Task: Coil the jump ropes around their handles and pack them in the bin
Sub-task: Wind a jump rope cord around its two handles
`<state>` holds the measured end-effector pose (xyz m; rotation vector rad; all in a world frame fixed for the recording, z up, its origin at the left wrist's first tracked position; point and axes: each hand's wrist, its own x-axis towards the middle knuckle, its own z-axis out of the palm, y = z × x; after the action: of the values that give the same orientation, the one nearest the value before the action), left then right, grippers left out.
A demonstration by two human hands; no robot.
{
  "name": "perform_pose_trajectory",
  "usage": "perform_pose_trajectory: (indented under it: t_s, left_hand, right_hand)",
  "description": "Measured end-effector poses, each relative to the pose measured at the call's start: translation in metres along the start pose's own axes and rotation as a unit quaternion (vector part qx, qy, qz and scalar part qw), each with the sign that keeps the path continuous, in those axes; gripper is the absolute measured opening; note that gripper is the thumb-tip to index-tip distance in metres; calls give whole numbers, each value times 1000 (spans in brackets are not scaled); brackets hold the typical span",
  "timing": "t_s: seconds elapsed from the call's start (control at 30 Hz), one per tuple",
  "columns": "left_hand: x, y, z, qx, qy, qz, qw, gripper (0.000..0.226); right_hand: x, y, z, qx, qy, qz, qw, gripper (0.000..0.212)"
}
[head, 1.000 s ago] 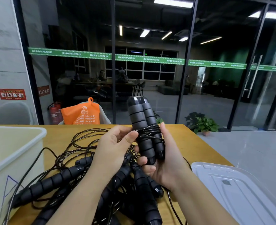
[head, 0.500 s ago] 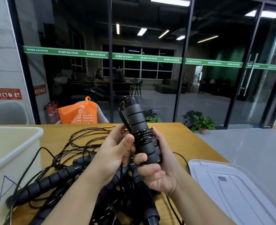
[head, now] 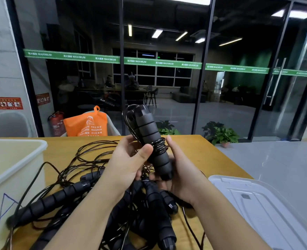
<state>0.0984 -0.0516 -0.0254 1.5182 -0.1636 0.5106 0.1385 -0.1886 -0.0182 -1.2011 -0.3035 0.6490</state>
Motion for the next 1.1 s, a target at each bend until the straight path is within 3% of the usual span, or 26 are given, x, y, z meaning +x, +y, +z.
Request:
perform_pose_trajectory:
  t_s: [0.13, 0.3, 0.5, 0.73, 0.9, 1.0, 1.1]
  left_hand:
    - [0, 1, 5, 15, 80, 13, 997, 75]
    - [-2, 9, 13, 13, 110, 30, 993, 49]
    - [-2, 2, 7, 110, 113, 86, 984, 93]
    - [2, 6, -11, 173, 61, 94, 979, 61]
    - [-1, 24, -18, 224, -2, 65, 972, 43]
    - [-1, 29, -21, 357, -26, 62, 932, 40]
    - [-3, 19, -22, 439, -31, 131, 889, 43]
  right_hand:
    - [0, 0, 5, -89, 16, -97, 991, 50]
    - [-3, 4, 13, -170, 24, -172, 970, 68]
    - [-5, 3, 5, -227, 26, -181, 957, 70]
    - [-7, -1, 6, -88, -42, -124, 987, 65]
    - [-7, -6, 3, -139, -8, -152, 979, 63]
    - [-8, -9, -2, -195, 68, -182, 961, 68]
    - [-7, -10, -3, -141, 71, -161, 974, 70]
